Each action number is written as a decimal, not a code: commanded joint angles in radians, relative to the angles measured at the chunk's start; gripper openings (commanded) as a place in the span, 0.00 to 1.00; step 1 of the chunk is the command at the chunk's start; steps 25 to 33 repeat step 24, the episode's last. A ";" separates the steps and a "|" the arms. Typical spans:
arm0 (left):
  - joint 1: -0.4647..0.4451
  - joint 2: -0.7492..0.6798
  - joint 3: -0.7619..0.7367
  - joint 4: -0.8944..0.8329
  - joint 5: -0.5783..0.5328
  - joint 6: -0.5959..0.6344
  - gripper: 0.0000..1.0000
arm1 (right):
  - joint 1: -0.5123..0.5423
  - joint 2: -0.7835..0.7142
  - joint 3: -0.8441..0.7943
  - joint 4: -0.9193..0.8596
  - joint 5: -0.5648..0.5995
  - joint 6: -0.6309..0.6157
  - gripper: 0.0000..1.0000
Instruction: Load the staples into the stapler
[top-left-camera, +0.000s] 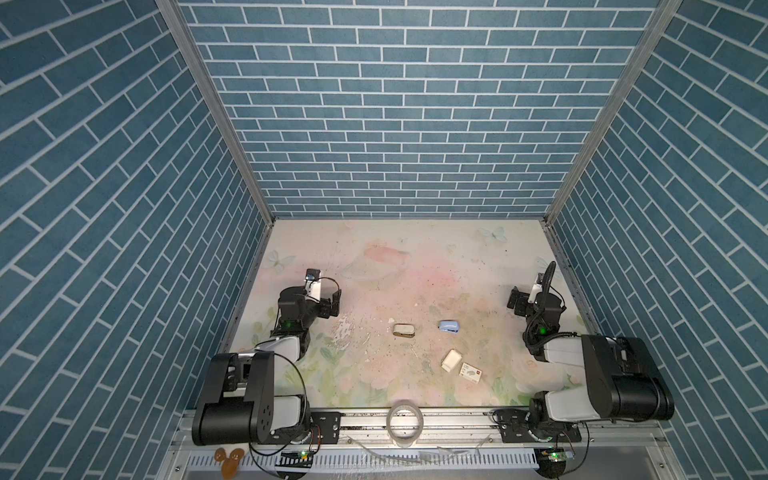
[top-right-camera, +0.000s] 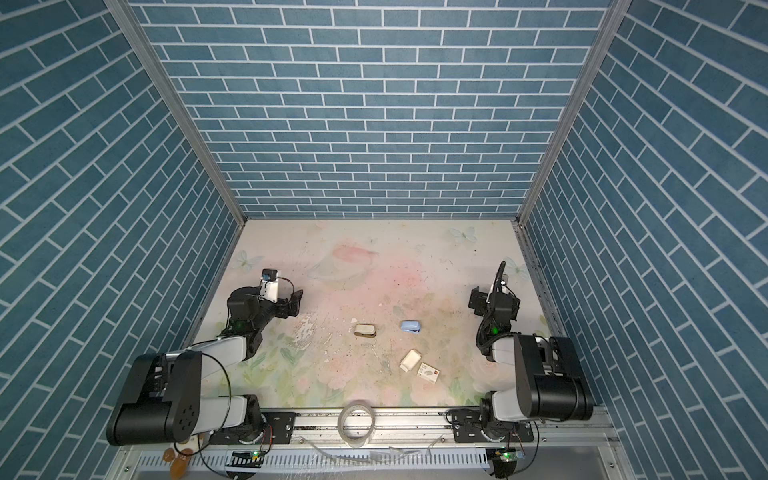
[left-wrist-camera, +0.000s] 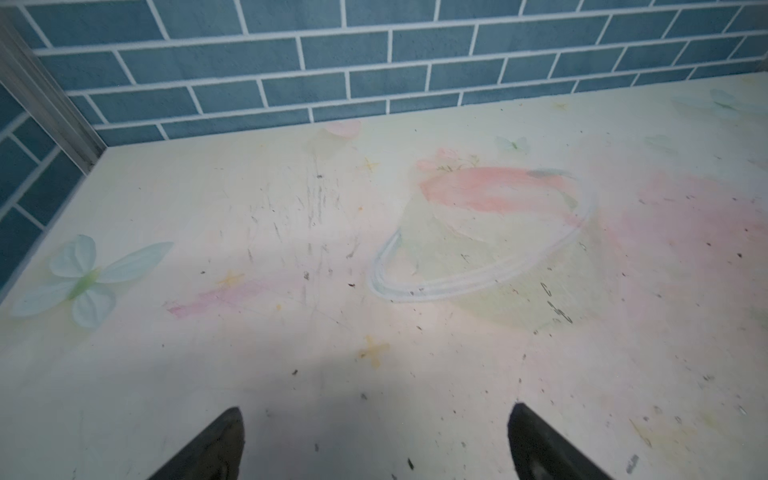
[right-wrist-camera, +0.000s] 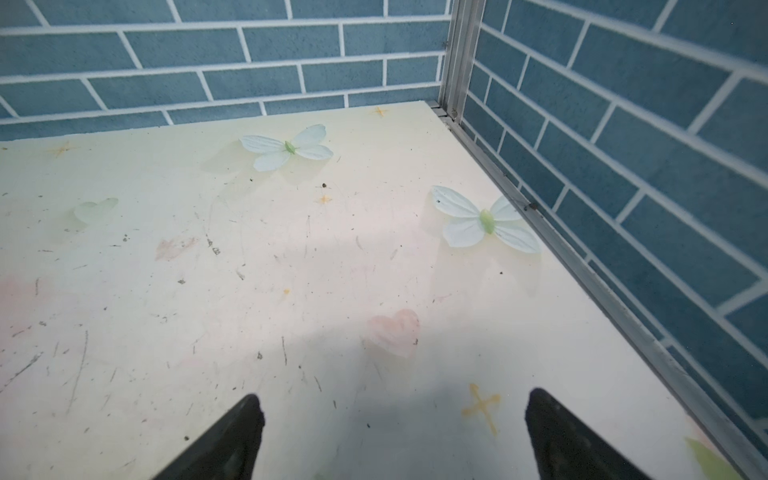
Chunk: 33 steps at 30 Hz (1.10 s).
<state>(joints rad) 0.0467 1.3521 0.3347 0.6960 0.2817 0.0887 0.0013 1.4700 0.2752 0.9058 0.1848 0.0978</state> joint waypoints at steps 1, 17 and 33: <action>0.057 0.071 -0.040 0.259 0.004 -0.062 1.00 | -0.010 0.067 0.011 0.164 -0.050 -0.049 0.99; 0.067 0.193 -0.018 0.336 0.057 -0.057 1.00 | -0.023 0.070 0.110 -0.025 -0.043 -0.032 0.99; 0.064 0.194 0.000 0.307 0.105 -0.035 1.00 | -0.024 0.067 0.106 -0.023 -0.043 -0.033 0.99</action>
